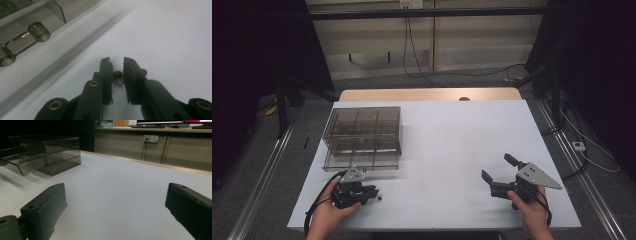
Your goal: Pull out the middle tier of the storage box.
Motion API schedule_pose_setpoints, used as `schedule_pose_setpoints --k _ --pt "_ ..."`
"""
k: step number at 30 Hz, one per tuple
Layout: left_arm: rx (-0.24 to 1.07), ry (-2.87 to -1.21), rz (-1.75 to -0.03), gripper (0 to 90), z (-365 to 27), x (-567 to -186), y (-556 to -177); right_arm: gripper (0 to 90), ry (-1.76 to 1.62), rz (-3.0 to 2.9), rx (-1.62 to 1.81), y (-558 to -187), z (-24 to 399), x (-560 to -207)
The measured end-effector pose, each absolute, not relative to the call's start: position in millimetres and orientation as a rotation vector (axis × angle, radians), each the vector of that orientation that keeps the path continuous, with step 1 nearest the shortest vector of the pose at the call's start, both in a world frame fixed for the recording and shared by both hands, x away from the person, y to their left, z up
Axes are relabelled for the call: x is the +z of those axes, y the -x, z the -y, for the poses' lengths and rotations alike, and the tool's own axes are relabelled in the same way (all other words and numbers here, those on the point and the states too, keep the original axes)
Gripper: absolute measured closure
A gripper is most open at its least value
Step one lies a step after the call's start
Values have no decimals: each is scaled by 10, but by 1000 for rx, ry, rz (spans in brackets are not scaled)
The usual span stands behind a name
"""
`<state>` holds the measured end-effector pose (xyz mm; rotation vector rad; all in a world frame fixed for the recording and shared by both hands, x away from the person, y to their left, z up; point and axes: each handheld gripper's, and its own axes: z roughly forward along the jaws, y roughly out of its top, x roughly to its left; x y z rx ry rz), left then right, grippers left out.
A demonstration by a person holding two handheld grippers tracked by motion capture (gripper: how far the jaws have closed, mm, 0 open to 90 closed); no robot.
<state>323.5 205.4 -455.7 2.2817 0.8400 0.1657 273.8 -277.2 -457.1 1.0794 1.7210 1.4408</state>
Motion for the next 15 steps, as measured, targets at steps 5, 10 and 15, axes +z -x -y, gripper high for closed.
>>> schedule_pose_setpoints --k 5,10,15 --pt "179 -2291 -833 785 -2058 -4557 -3224 30 -1079 -1724 1441 -2743 2764 -4573" --pt "191 -2301 -835 803 -2054 -4552 -3225 30 -1077 -1724 1441 -2740 2764 -4570" --pt "177 -2290 -852 809 -2058 -4552 -3236 30 -1081 -1718 1438 -2740 2773 -4568"
